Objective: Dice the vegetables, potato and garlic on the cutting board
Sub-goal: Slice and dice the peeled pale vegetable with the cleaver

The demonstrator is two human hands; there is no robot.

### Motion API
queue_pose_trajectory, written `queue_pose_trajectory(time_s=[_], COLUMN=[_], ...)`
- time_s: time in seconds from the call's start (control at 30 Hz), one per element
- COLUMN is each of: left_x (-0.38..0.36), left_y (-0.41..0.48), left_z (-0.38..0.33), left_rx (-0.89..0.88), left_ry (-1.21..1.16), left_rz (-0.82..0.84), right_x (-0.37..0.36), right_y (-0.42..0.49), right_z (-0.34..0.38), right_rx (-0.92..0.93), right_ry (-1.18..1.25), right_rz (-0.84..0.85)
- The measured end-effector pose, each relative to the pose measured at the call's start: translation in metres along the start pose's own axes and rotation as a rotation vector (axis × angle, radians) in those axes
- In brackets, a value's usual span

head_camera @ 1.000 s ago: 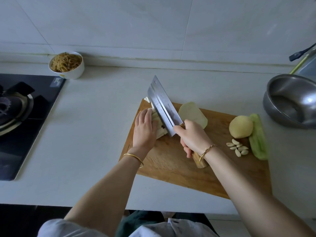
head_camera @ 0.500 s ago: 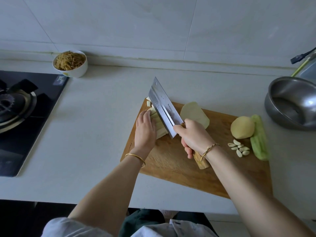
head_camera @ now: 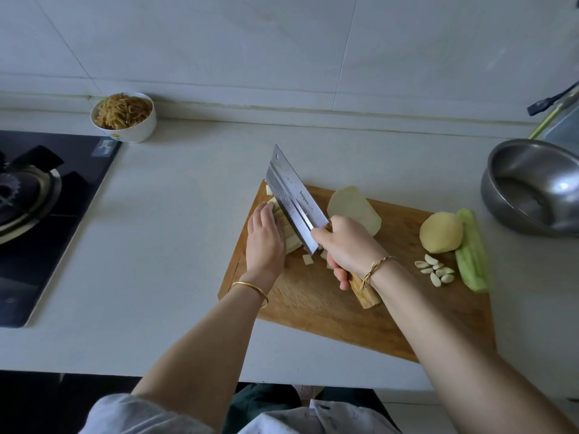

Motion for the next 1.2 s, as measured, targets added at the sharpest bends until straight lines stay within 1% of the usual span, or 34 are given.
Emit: queue_pose_trajectory(time_s=[0.53,0.8,0.97,1.1,1.2], left_x=[-0.008,-0.010,-0.011,-0.013,-0.012], left_y=[0.001,0.001,0.001,0.000,0.001], left_z=[0.004,0.005,0.006,0.008,0.008], left_rx=[-0.043,-0.042,-0.036,-0.035,-0.044], left_ry=[0.042,0.045,0.048,0.031,0.034], left_rz=[-0.090,-0.074,-0.060,-0.048,-0.053], right_x=[0.000,-0.021,-0.027,-0.036,-0.038], right_y=[0.008,0.020,0.028,0.034,0.037], right_z=[0.011,0.006,-0.002,-0.009,-0.011], right_rx=[-0.111,-0.085,-0.082,-0.059,-0.058], right_ry=[-0.044,-0.090,-0.055,-0.076,-0.055], right_rz=[0.103,0.068,0.073,0.035,0.037])
Point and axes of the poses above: each hand's wrist, its own y-axis towards the middle knuckle, its own x-axis out of the back of the hand, z = x × y, the point moved 5 cm from there along y, towards the middle knuckle, and after that the axes turned 11 degrees about -x, right-handed, at the moved point
